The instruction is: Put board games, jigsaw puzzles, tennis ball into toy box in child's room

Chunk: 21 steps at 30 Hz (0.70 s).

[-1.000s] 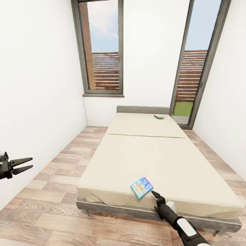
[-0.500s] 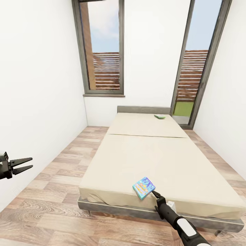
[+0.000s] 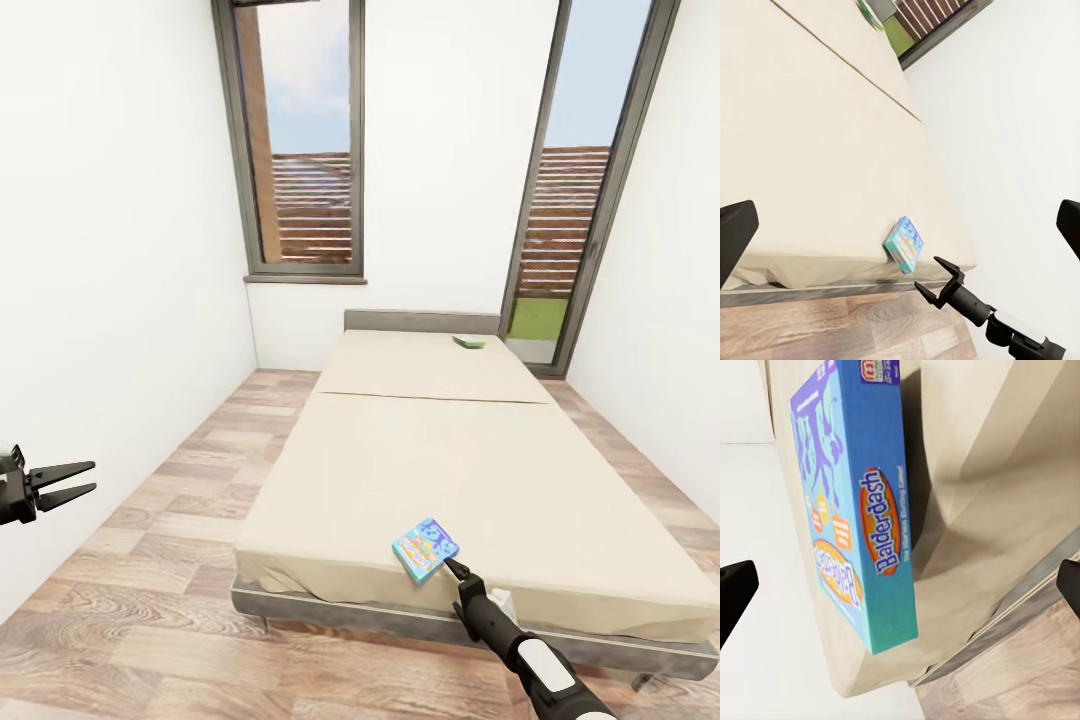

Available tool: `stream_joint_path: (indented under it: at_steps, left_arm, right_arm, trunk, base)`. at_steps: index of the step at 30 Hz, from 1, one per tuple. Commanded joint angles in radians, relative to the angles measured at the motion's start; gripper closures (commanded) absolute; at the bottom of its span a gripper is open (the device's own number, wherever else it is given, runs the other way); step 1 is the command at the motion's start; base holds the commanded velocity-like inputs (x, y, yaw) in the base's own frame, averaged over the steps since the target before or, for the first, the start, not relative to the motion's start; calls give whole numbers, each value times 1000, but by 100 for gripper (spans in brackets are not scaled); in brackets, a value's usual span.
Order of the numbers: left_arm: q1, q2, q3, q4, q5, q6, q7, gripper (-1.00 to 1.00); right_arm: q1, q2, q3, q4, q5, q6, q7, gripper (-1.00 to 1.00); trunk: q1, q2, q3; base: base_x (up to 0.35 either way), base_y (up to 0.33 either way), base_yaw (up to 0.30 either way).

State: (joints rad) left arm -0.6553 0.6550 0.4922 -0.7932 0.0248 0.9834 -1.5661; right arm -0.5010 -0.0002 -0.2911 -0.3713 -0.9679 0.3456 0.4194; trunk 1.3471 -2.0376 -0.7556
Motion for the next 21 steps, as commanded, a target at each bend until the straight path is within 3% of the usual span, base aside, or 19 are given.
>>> stream_joint_path:
  at_steps: [1,21]
  left_arm:
    - [-1,0,0,0,-1,11,-5,-100]
    - [0,1,0,0,-2,11,-5,-100]
  right_arm:
    - [-1,0,-5,0,-8,9,1,-100]
    - [-1,0,-5,0,-8,9,1,-100]
  trunk:
    - [0,0,-1]
    - [0,0,-1]
  base:
    - [0,5,0]
    - [0,43,0]
